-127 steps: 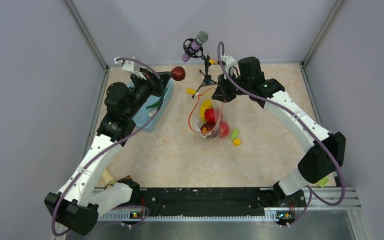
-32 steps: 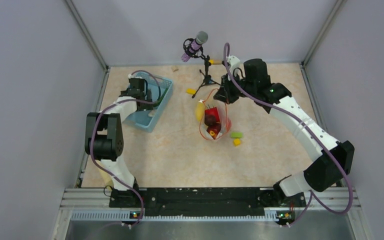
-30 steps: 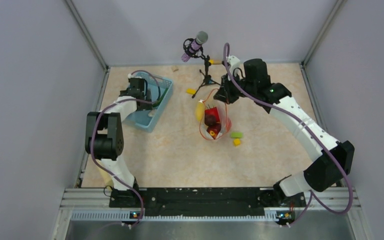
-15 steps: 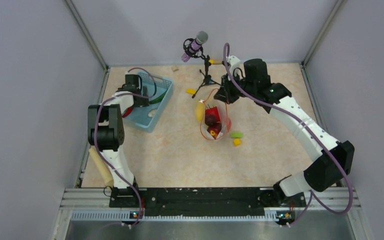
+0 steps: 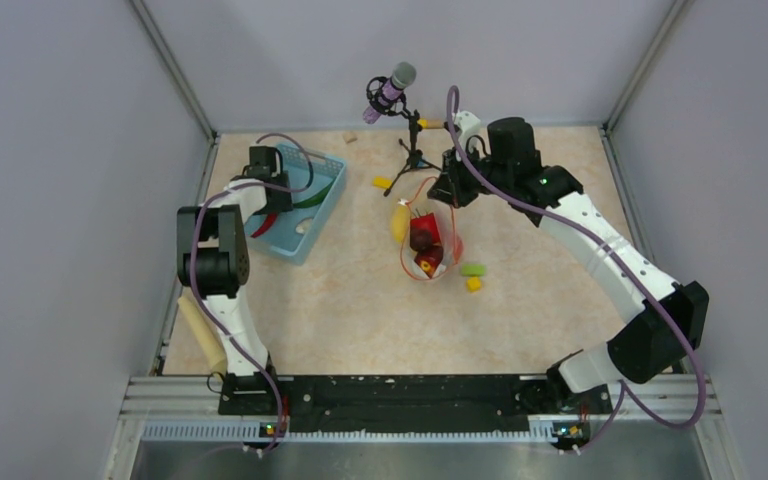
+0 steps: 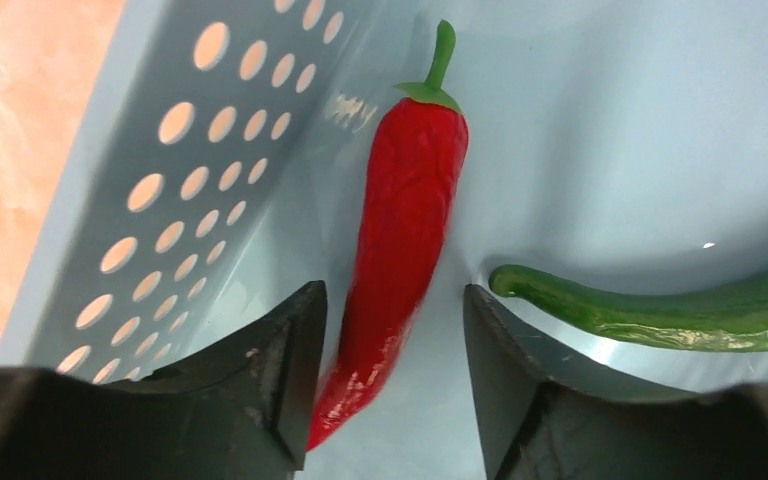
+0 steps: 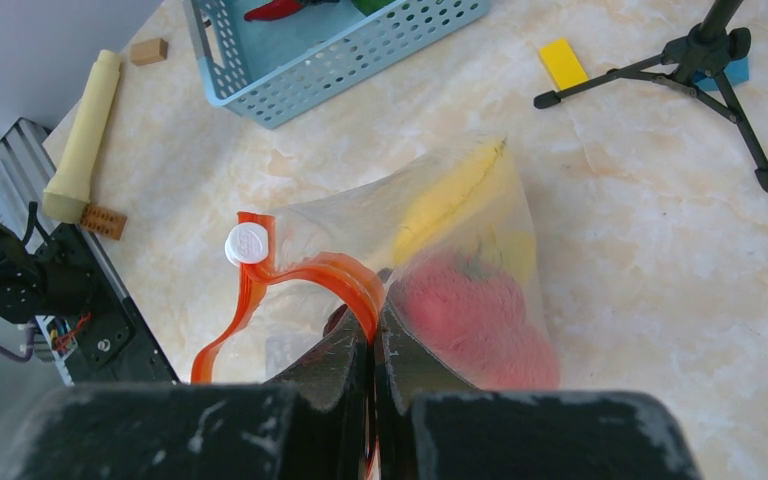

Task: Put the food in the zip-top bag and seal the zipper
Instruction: Pick up the fake vegetable from the bin.

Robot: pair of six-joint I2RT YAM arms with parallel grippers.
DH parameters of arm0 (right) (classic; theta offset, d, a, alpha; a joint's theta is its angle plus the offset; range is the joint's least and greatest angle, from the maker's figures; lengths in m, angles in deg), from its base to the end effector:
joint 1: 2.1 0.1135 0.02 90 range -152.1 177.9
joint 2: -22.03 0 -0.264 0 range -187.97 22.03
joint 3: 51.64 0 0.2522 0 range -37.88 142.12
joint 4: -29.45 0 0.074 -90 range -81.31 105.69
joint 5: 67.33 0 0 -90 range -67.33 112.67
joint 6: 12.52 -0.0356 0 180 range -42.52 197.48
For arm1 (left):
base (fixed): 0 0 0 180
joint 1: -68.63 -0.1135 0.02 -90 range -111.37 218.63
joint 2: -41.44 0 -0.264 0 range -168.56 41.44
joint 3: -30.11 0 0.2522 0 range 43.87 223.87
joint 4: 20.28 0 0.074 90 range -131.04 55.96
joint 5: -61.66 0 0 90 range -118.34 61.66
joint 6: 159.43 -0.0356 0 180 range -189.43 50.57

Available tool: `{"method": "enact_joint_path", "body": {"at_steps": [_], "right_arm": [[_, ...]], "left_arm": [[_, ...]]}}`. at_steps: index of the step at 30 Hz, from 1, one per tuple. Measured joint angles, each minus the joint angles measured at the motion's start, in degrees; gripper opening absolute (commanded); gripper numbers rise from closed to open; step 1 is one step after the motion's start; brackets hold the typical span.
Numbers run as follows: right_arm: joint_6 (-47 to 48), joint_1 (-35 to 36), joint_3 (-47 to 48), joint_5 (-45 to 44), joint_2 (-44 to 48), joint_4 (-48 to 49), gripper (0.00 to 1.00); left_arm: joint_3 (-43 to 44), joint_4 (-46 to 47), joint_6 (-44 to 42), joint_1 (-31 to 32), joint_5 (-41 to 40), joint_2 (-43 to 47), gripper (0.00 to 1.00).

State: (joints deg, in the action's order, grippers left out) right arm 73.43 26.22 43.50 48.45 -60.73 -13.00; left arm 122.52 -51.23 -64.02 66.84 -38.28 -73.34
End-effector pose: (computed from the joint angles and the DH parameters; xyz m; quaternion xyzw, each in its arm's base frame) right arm 0.2786 0.1677 0.3763 -0.2865 0.8022 0.3213 0.4137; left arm 0.4286 0.0195 0.1697 -0.0866 0.9421 0.0723 0.3159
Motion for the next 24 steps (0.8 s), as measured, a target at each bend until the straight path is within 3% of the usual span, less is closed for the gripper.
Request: {"method": "enact_joint_path", "body": {"at_steps": [17,21,24], "right_arm": [[0.0,0.0,-0.02,0.48,0.0,0.02,0.0],[0.0,0.0,-0.02,0.63,0.0,0.17,0.0],[0.0,0.0,-0.04,0.81,0.0,0.35,0.0]], "left_arm": [[0.13,-1.7,1.97,0.04,4.26,0.33,0.15],[-3.41,-1.97,3.08,0.04,5.09,4.24,0.0],[-4.76,-0.85,3.87,0.04,5.29,5.99,0.0]]}}
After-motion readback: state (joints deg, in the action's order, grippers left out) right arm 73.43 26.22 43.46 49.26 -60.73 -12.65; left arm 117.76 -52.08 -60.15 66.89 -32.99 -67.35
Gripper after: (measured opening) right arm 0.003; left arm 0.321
